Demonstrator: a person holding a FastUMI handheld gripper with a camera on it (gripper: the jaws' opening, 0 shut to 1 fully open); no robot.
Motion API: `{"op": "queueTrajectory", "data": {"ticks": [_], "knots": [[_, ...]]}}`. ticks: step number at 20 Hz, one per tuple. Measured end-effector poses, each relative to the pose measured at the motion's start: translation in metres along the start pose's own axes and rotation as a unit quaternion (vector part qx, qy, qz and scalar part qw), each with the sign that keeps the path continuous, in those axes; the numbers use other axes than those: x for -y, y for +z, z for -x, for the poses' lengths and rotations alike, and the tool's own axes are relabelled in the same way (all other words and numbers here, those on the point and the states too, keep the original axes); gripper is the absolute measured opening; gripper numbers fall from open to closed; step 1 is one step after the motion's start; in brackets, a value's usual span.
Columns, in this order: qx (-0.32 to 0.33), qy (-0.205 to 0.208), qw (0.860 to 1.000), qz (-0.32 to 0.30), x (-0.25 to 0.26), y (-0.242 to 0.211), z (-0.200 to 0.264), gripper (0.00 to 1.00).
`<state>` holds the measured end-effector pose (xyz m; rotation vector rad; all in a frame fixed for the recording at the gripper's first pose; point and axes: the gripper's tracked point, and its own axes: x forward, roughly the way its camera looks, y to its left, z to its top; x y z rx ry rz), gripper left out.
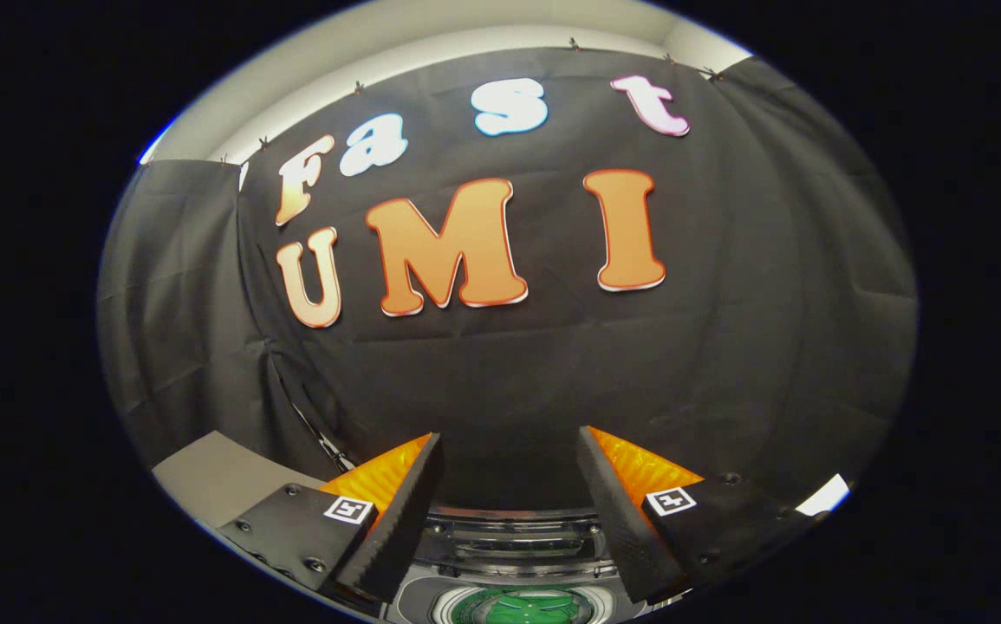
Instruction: Put the clothes into the washing machine and then close the washing machine lid.
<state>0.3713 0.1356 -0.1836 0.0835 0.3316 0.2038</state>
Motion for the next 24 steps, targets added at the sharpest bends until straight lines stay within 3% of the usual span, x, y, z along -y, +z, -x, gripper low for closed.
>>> {"op": "queueTrajectory", "data": {"ticks": [4,8,12,14,15,24], "knots": [[-0.038,0.008,0.999,0.002,-0.006,-0.020,-0.043,0.99],[-0.067,-0.011,0.997,0.025,0.004,-0.043,-0.080,0.99],[-0.115,-0.027,0.992,0.039,0.018,-0.080,-0.093,0.99],[-0.147,-0.011,0.988,0.036,0.015,-0.104,-0.089,0.99],[-0.121,-0.016,0.992,0.023,0.018,-0.091,-0.088,0.99],[-0.087,-0.005,0.996,0.034,0.014,-0.093,-0.073,0.99]]}}
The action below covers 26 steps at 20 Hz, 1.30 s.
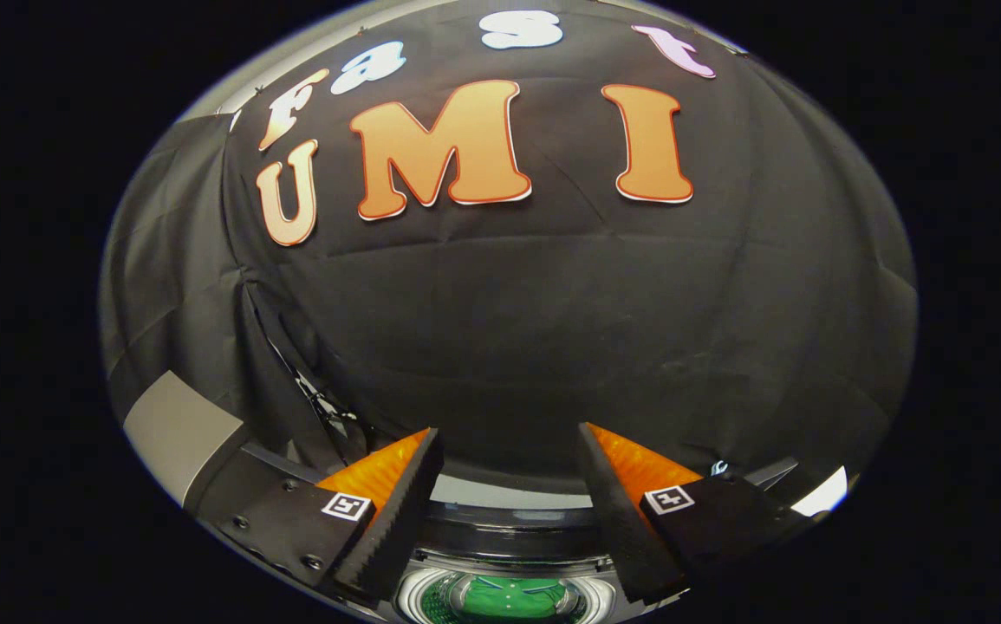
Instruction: Put the clothes into the washing machine and then close the washing machine lid.
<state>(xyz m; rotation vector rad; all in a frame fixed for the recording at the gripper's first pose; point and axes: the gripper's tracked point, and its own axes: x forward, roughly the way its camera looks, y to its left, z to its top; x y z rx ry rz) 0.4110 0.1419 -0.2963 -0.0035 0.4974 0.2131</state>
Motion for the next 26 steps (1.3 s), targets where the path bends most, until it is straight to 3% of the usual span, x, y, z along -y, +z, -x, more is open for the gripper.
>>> {"op": "queueTrajectory", "data": {"ticks": [9,20,26], "knots": [[0.044,0.008,0.999,0.008,-0.005,-0.011,0.037,0.99],[0.010,0.013,1.000,0.000,-0.018,-0.069,0.111,0.99],[0.019,0.014,1.000,-0.001,-0.022,-0.071,0.155,0.98]]}}
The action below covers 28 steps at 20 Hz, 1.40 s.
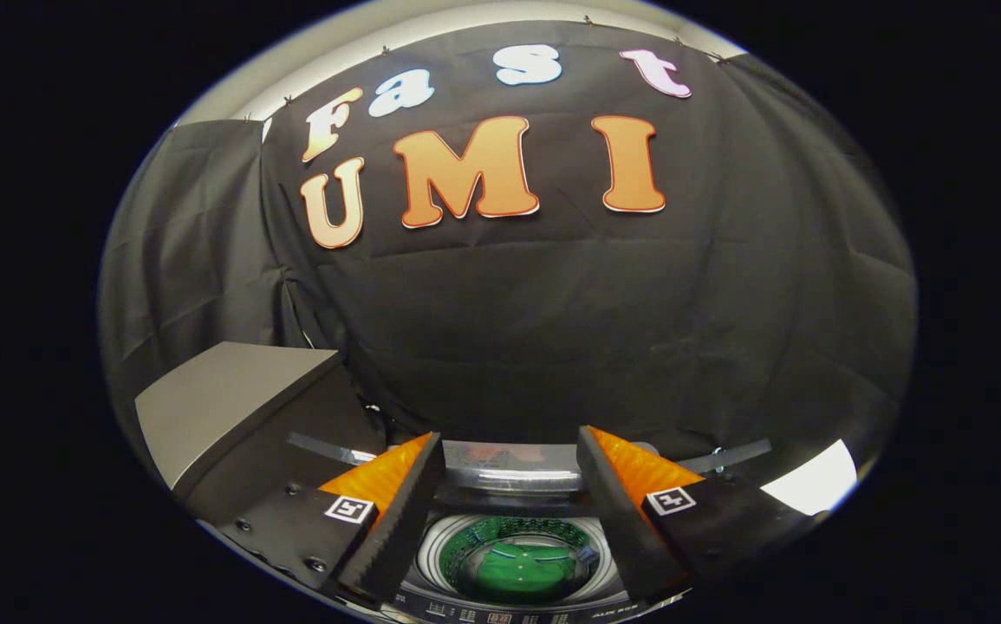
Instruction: Put the clothes into the washing machine and then close the washing machine lid.
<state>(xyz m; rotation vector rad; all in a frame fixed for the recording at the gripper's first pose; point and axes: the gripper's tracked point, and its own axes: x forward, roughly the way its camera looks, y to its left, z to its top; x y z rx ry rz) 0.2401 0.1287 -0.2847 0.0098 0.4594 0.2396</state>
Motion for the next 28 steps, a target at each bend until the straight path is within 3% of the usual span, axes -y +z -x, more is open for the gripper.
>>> {"op": "queueTrajectory", "data": {"ticks": [3,8,14,17,23,28], "knots": [[-0.015,0.012,1.000,0.021,-0.004,-0.008,0.001,0.99],[-0.019,0.005,1.000,-0.011,-0.010,-0.001,-0.014,0.99],[-0.065,-0.002,0.997,-0.041,-0.012,-0.055,0.010,0.99],[-0.034,0.002,0.997,-0.069,-0.014,-0.026,0.023,0.99],[0.045,-0.005,0.998,-0.031,-0.009,0.050,0.052,0.98],[0.138,-0.008,0.990,-0.012,-0.010,0.124,0.093,0.98]]}}
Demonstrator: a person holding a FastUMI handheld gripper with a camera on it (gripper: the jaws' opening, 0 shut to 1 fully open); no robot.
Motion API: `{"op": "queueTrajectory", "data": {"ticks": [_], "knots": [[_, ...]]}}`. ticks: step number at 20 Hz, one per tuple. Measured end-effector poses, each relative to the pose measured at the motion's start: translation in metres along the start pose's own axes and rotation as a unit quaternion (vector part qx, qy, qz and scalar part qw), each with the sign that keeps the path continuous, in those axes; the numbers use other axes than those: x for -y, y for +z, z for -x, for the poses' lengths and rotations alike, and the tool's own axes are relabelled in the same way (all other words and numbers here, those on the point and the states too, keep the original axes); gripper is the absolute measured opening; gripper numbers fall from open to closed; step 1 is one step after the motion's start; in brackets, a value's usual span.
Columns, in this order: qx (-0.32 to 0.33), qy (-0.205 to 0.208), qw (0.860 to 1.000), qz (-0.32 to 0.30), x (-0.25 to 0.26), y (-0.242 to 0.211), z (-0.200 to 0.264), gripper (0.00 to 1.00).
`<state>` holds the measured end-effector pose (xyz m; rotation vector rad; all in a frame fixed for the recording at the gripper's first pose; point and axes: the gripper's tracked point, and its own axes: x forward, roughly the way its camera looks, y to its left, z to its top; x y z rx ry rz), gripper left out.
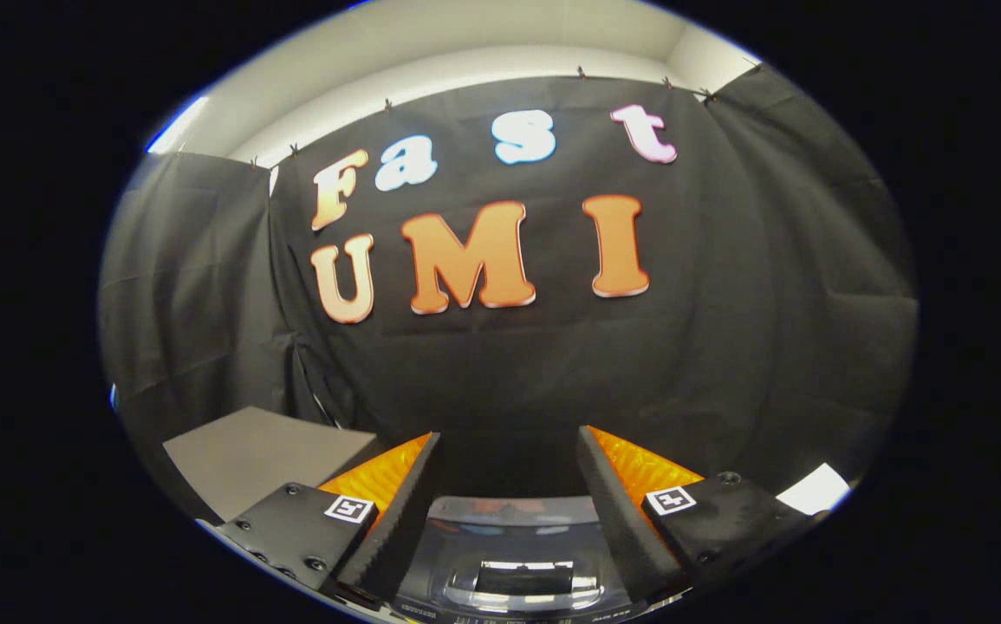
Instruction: Put the clothes into the washing machine and then close the washing machine lid.
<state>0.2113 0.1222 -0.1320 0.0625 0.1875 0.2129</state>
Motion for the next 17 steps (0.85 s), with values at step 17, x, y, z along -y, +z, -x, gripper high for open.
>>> {"op": "queueTrajectory", "data": {"ticks": [17], "knots": [[0.066,0.007,0.998,0.023,0.000,0.087,0.031,0.98]]}}
